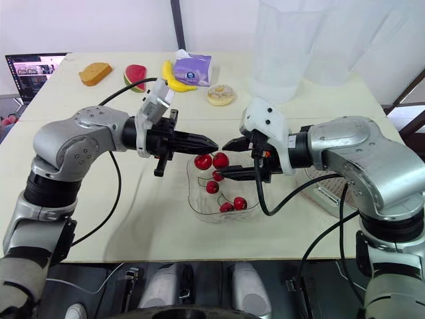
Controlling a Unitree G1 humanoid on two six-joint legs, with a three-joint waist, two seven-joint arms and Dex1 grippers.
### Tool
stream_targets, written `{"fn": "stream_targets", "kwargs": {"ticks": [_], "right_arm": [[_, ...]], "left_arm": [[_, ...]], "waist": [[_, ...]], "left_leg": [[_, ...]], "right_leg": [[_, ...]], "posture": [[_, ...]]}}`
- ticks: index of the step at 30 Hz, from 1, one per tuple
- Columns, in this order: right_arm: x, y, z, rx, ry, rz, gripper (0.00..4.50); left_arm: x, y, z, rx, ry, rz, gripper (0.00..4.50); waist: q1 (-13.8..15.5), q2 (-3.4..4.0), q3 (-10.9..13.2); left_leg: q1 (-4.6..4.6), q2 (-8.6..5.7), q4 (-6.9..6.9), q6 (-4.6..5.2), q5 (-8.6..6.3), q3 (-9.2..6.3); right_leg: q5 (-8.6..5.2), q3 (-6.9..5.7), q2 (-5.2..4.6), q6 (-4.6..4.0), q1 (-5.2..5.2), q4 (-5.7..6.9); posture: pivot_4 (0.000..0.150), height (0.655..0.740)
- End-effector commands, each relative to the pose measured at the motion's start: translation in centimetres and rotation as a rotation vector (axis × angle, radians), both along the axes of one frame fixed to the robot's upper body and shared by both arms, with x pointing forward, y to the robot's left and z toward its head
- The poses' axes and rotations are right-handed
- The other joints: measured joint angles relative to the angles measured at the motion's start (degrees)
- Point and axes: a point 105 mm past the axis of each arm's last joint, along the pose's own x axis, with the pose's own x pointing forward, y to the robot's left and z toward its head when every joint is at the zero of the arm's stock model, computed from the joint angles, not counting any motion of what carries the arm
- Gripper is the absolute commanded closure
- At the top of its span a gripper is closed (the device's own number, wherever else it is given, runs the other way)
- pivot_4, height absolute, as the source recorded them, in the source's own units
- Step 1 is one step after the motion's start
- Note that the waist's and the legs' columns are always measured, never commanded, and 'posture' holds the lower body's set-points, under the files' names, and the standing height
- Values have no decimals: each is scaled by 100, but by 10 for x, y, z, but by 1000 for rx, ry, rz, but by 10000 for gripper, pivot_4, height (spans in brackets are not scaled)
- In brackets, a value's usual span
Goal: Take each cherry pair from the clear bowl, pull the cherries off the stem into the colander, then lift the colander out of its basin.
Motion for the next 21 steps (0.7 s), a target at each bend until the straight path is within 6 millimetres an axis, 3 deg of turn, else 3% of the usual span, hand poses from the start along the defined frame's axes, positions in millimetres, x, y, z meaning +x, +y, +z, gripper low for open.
{"fn": "stream_targets", "kwargs": {"ticks": [1, 12, 15, 17, 19, 21], "right_arm": [[-1, 6, 9, 20, -39, 15, 15441], [3, 6, 5, 29, -30, -6, 15441], [4, 7, 5, 34, -31, -12, 24198], [5, 7, 5, 36, -33, -19, 34891], [5, 7, 4, 38, -32, -21, 42146], [5, 7, 4, 38, -31, -24, 43722]], "left_arm": [[-3, -1, 13, -28, -51, -1, 45000], [-4, -3, 16, -51, -34, 8, 45000], [-5, -4, 16, -54, -30, 7, 45000], [-5, -4, 16, -56, -27, 9, 45000], [-5, -4, 16, -57, -27, 13, 45000], [-4, -3, 17, -58, -25, 15, 45000]], "waist": [[-13, 0, 0], [-8, 0, 0], [-8, 0, 0], [-8, 0, 0], [-11, 0, 0], [-10, 0, 0]], "left_leg": [[0, 1, 0, 0, 0, 0], [0, 1, 0, 0, 0, 0], [0, 1, 0, 0, 0, 0], [0, 1, -1, -1, 0, 0], [0, 1, -1, -1, 0, 0], [0, 1, -1, -1, 1, 0]], "right_leg": [[0, 0, 0, 0, -1, 0], [0, 0, -1, 0, 0, 0], [0, 0, -1, 0, 0, 0], [0, 0, -1, 0, 0, 0], [0, 0, -1, 0, 0, 0], [0, 0, -1, 0, 0, 0]], "posture": [[1500, 7400], [1500, 7400], [1500, 7400], [1500, 7400], [1500, 7400], [1500, 7400]]}}
